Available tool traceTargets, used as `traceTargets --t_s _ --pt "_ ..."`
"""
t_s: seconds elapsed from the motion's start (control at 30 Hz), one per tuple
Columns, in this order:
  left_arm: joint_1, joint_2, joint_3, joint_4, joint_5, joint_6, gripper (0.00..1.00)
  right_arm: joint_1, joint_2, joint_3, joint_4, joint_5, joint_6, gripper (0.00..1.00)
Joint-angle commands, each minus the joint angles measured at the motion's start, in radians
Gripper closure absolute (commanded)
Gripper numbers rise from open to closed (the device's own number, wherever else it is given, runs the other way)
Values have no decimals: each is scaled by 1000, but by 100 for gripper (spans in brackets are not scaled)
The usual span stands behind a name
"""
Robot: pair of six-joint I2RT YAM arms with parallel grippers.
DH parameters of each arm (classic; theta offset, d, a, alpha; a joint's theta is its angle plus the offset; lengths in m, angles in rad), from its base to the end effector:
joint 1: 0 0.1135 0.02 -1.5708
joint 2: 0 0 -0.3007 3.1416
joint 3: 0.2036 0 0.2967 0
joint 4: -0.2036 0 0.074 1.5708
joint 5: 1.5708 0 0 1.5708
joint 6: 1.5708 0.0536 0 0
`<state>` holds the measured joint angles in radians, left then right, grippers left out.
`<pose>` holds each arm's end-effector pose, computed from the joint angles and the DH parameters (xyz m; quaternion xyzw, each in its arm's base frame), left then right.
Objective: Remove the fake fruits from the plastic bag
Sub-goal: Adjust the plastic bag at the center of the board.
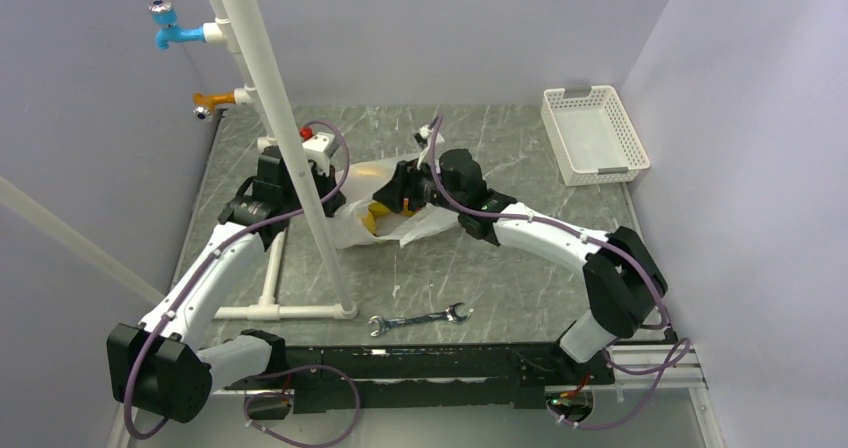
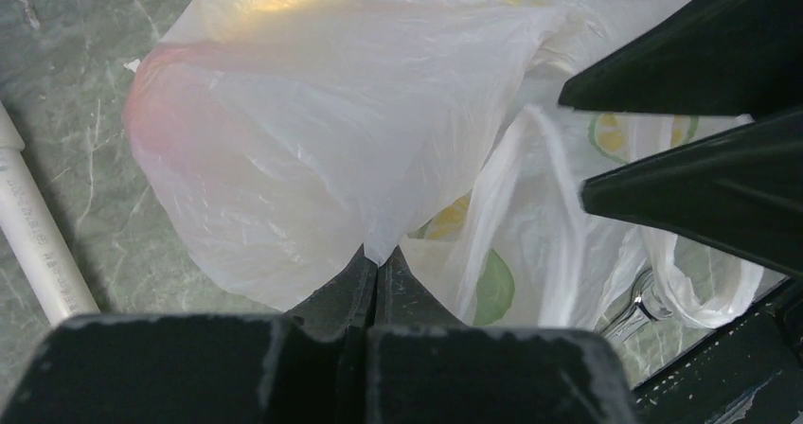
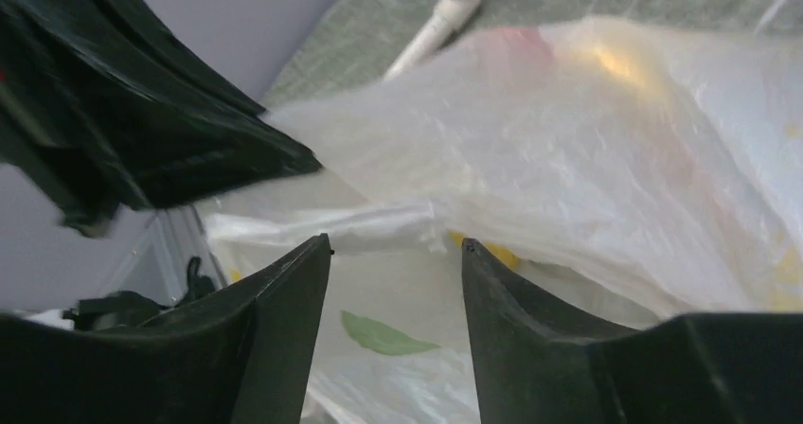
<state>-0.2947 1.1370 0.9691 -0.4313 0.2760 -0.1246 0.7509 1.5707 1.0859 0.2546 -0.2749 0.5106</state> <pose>0.2769 -0.0993 0.3261 0.1384 0.8673 -0.2152 0.4270 0.3025 0.3022 0.3032 -0.1775 0.7604 0.4496 0.4336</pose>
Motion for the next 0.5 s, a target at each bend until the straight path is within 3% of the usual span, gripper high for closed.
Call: traceTargets --t_s 0.0,0.1,0.37,0.47 --pt "16 4 5 21 12 18 100 17 56 -64 87 5 -13 48" --pt "26 6 -4 30 19 17 100 20 90 -67 48 58 -57 52" --pt "28 0 -10 31 28 17 100 12 93 -36 -153 425 -191 51" --pt "28 -8 -6 25 30 19 100 -9 78 -58 -172 484 -204 50"
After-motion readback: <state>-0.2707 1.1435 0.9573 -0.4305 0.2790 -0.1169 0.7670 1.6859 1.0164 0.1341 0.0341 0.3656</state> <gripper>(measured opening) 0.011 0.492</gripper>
